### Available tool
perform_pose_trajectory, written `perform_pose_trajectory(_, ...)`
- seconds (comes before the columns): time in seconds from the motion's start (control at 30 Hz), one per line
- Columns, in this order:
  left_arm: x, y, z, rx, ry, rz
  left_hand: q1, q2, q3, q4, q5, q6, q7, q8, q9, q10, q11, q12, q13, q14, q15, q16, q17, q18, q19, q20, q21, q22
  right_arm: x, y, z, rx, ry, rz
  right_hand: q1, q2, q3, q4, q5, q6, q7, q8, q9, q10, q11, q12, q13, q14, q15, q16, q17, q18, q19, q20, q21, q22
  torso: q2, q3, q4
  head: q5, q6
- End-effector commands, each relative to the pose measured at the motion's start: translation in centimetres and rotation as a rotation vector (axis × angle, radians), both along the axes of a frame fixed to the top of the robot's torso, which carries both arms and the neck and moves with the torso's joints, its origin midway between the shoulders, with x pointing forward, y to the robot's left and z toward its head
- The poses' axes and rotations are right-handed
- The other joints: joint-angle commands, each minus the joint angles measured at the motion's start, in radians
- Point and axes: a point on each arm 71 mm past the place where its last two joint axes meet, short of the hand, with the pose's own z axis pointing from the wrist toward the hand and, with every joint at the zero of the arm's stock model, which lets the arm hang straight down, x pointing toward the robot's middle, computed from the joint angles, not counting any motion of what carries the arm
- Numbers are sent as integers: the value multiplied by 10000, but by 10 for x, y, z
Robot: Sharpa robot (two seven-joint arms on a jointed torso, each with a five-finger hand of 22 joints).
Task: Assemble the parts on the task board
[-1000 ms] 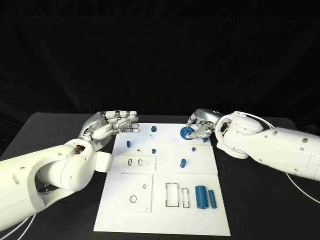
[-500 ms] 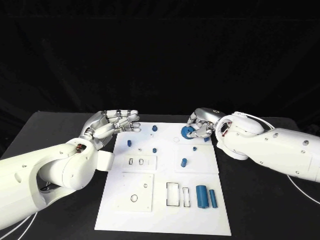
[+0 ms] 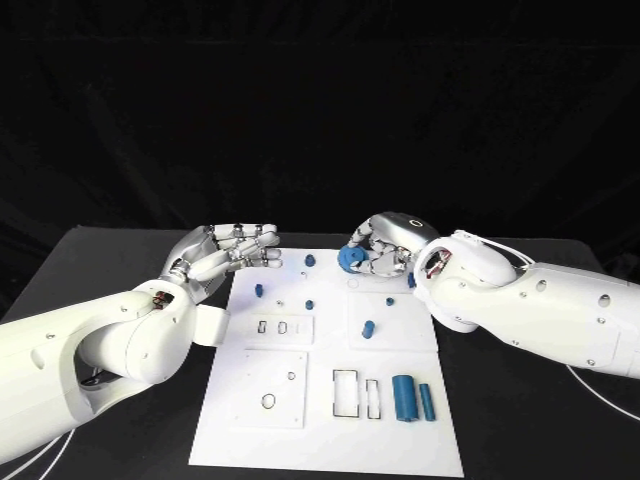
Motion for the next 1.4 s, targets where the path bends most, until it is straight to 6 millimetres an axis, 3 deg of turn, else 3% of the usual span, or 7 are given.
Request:
perform_pose_trajectory(0.03, 0, -3, 1, -84, -78, -234, -38, 20, 43, -32, 14, -30, 67, -41, -9, -15, 65, -55, 2, -33, 26, -35, -12, -7, -88, 12, 59, 10, -7, 17, 7, 1, -863, 576, -23, 102, 66, 0, 66, 514, -325, 109, 225, 565, -63, 42, 2009, 958, -46, 46, 2163, -143, 1078, -73, 43, 2630, 10, 5, 20, 11, 15)
perform_pose_trajectory(0.3, 0, -5, 1, -104, -71, -261, -38, 20, 43, -32, 14, -30, 67, -41, -9, -15, 65, -55, 2, -33, 26, -35, -12, -7, -88, 12, 59, 10, -10, 55, 4, -98, -1077, 1136, -52, 84, 110, -12, 89, 473, -316, 51, 210, 549, -64, 19, 1990, 959, -45, 50, 2172, -143, 1078, -81, 43, 2630, 15, -8, 25, 23, 44)
perform_pose_trajectory(0.63, 0, -6, 1, -123, -67, -310, -38, 20, 43, -32, 14, -30, 67, -41, -9, -15, 65, -55, 2, -33, 26, -35, -12, -7, -88, 12, 59, 10, -8, 85, -20, -326, -741, 1368, -84, 69, 152, -18, 101, 444, -303, -4, 197, 532, -56, -6, 1969, 959, -38, 49, 2168, -143, 1078, -82, 43, 2630, 22, 5, 18, 51, 28)
perform_pose_trajectory(0.97, 0, -6, 1, -122, -71, -303, -42, 26, 58, -43, 13, -27, 72, -50, -7, -16, 69, -60, 3, -32, 28, -46, -12, -6, -105, 16, 74, 18, -4, 90, -31, -620, -600, 1195, -125, 42, 172, -18, 102, 431, -290, -43, 188, 523, -45, -19, 1959, 958, -30, 48, 2166, -143, 1078, -80, 43, 2630, 19, 13, -17, 56, -23)
perform_pose_trajectory(1.4, 0, -6, 1, -114, -70, -283, -42, 26, 58, -43, 13, -27, 72, -50, -7, -16, 69, -60, 3, -32, 28, -46, -12, -6, -105, 16, 74, 18, 0, 87, -33, -876, -691, 919, -217, -32, 200, -17, 78, 403, -266, -127, 170, 514, -25, -33, 1951, 957, -14, 45, 2161, -143, 1078, -70, 43, 2630, 16, 18, -6, 61, -40)
